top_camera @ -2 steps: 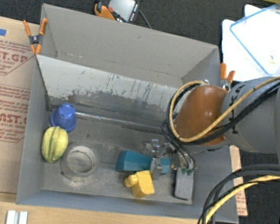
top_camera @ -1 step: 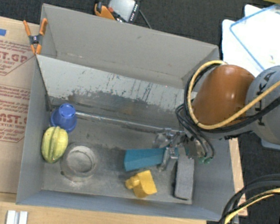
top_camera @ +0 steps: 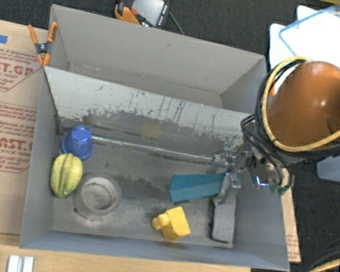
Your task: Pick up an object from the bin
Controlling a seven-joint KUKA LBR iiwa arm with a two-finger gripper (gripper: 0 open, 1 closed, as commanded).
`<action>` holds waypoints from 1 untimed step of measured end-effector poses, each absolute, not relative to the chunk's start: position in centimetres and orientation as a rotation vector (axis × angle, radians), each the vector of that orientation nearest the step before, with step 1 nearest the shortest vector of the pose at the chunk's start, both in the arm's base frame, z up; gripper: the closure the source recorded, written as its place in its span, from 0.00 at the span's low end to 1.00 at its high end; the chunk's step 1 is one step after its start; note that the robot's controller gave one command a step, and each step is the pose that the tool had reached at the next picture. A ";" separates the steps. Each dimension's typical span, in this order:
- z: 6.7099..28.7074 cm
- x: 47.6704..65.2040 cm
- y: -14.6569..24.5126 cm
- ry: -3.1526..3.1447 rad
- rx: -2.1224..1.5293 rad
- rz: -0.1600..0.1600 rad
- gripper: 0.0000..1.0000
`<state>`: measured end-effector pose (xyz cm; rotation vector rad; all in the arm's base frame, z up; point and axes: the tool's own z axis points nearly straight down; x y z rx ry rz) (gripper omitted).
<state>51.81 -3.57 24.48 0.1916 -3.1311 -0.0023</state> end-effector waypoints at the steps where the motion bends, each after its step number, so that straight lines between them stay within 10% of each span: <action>1: 29.4 53.9 -1.6 -3.132 0.212 -0.004 1.00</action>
Offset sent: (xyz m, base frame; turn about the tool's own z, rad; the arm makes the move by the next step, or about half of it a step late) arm 0.0005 0.0204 -0.0286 0.0285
